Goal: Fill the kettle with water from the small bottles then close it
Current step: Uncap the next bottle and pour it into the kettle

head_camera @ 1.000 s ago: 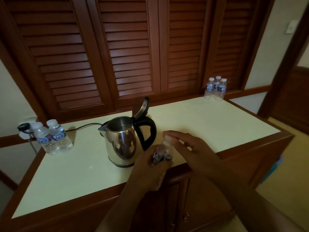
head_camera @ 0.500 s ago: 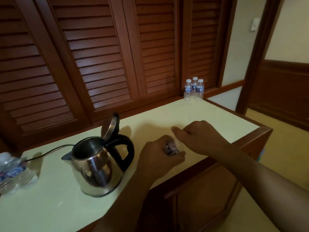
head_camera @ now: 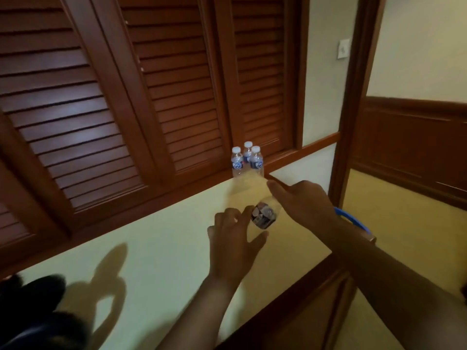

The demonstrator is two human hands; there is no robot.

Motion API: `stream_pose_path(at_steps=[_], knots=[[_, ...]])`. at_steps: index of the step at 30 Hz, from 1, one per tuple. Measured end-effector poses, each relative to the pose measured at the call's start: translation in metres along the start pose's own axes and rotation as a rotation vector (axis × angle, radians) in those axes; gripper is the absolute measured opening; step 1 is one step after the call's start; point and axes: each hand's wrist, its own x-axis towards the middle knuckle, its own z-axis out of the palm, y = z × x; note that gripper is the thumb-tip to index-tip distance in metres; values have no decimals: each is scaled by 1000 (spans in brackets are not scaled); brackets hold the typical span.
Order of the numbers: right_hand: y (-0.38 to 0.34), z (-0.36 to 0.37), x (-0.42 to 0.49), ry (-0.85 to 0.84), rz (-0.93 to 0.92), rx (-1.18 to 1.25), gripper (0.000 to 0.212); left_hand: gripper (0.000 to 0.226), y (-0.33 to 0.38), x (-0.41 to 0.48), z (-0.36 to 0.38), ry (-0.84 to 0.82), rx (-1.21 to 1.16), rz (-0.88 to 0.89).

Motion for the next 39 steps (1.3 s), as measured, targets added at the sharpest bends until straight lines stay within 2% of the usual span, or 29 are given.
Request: stream_pose_path(at_steps=[2,5,7,9,14,16,19,21,24,26,31,33,36,39], knots=[[16,-6,21,-33,-90,45,66,53,6,29,20,-44,-195,-41],[52,-2,49,-130,-116,243,53,43,11,73,47,-85,-538,-205],[75,8,64,-180,-120,283,42,38,8,96,60,-115,-627,-317],[97,22,76,-243,-144,181,35,35,0,118,73,-119,-646,-398],[138,55,100,-236,-308,95,26,37,-22,162,107,-85,-616,-492],[151,66,108,-270,-379,14,26,40,-31,175,118,-63,-598,-515],[167,78,118,-227,-483,-25,26,53,-37,191,129,-52,-602,-547],[169,83,121,-211,-551,-99,37,55,-37,197,135,-37,-602,-554],[162,83,124,-313,-529,-199,58,43,-35,204,144,47,-585,-556],[161,83,127,-351,-506,-215,62,39,-35,208,150,83,-575,-559],[159,82,124,-329,-480,-172,61,52,-31,203,155,58,-571,-593],[157,81,124,-342,-484,-168,66,53,-32,200,156,33,-588,-619],[156,77,123,-366,-485,-165,73,66,-34,199,155,55,-643,-621],[158,77,122,-366,-491,-190,58,78,-31,202,157,108,-668,-596]])
